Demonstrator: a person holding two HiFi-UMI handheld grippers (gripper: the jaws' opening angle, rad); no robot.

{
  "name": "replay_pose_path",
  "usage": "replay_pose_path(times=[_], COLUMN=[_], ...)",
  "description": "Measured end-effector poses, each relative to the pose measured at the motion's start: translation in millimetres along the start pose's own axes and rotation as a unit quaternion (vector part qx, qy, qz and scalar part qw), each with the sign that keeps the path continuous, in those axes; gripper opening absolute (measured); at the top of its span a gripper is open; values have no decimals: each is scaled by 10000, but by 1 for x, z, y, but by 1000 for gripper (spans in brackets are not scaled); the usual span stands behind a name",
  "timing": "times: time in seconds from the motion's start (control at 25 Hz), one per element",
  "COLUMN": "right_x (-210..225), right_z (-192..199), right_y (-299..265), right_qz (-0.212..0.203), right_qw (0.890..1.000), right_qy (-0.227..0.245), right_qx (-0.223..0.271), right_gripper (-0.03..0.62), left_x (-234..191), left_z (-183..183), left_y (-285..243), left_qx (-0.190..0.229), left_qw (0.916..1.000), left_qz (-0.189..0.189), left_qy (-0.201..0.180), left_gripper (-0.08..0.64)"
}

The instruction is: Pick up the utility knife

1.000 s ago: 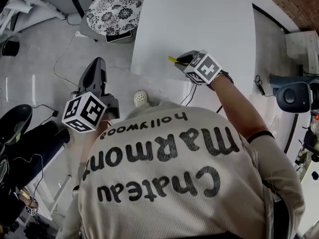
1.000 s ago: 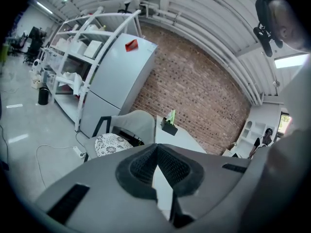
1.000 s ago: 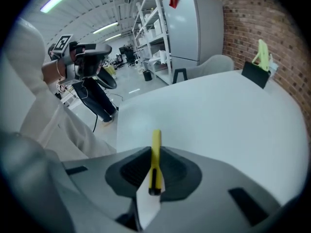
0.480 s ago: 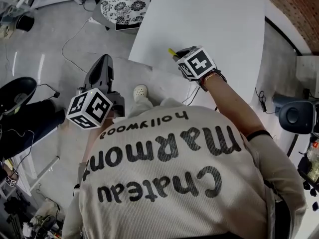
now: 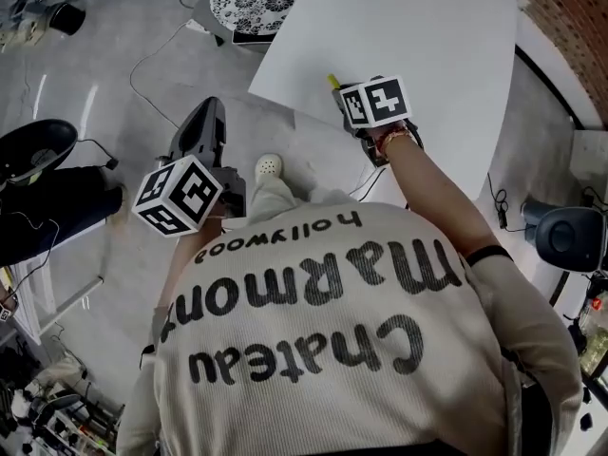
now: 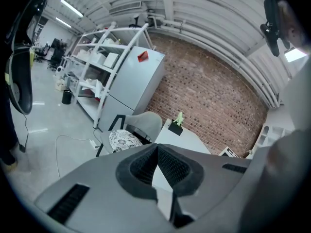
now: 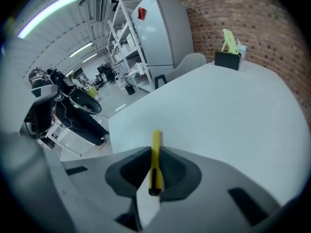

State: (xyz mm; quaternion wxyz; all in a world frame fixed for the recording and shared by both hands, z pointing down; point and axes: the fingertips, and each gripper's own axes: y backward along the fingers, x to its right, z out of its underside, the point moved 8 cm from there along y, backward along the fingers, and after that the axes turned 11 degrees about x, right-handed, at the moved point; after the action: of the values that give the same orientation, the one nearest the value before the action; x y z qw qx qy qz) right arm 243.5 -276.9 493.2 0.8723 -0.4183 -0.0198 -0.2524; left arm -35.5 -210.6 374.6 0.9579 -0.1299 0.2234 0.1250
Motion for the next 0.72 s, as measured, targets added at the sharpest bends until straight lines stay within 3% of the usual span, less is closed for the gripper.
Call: replay_pose_path(times=[0.4, 0.72], right_x=[3, -13], right_z=[13, 16], right_y=[3, 24], right_qz=[101, -86], right_qw=[9963, 9933], right_qy=[-785, -1007], right_qx=[347, 568], right_gripper=[55, 55], left_x=[6, 16], left_z=[7, 6], left_y=[26, 41], left_qx=[146, 257], left_qw=[9997, 9994], left_qz=[-140, -170], left_qy=[-127, -156], left_gripper=[0, 0])
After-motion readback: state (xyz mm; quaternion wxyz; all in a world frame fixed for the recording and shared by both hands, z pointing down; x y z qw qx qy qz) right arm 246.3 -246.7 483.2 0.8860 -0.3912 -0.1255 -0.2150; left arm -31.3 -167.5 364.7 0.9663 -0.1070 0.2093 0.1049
